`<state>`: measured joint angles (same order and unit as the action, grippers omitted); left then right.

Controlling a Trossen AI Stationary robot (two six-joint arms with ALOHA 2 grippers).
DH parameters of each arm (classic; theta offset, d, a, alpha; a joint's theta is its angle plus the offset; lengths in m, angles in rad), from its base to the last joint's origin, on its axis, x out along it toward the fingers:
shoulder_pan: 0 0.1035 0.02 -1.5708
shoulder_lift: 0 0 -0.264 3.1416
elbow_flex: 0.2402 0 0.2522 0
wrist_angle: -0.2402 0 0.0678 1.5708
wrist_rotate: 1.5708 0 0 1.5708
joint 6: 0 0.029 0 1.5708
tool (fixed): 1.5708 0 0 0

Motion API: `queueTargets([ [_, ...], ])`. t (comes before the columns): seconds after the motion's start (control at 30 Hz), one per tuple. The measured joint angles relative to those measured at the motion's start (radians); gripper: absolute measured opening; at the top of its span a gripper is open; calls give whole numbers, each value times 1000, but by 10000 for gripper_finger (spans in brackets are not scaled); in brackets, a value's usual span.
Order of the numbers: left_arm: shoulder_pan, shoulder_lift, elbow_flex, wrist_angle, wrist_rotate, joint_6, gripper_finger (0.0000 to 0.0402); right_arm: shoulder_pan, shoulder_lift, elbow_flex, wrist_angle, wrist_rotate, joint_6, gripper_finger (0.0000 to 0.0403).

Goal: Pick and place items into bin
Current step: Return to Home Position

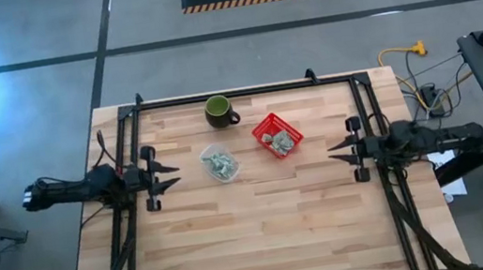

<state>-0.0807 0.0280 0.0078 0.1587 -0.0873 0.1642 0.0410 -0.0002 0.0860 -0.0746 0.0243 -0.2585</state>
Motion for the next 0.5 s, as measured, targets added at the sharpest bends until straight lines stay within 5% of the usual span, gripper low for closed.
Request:
queueTargets([
  [0.5, 0, 4, -1, -14, 6, -1, 102, 0, 2, -51, 22, -1, 39, 68],
])
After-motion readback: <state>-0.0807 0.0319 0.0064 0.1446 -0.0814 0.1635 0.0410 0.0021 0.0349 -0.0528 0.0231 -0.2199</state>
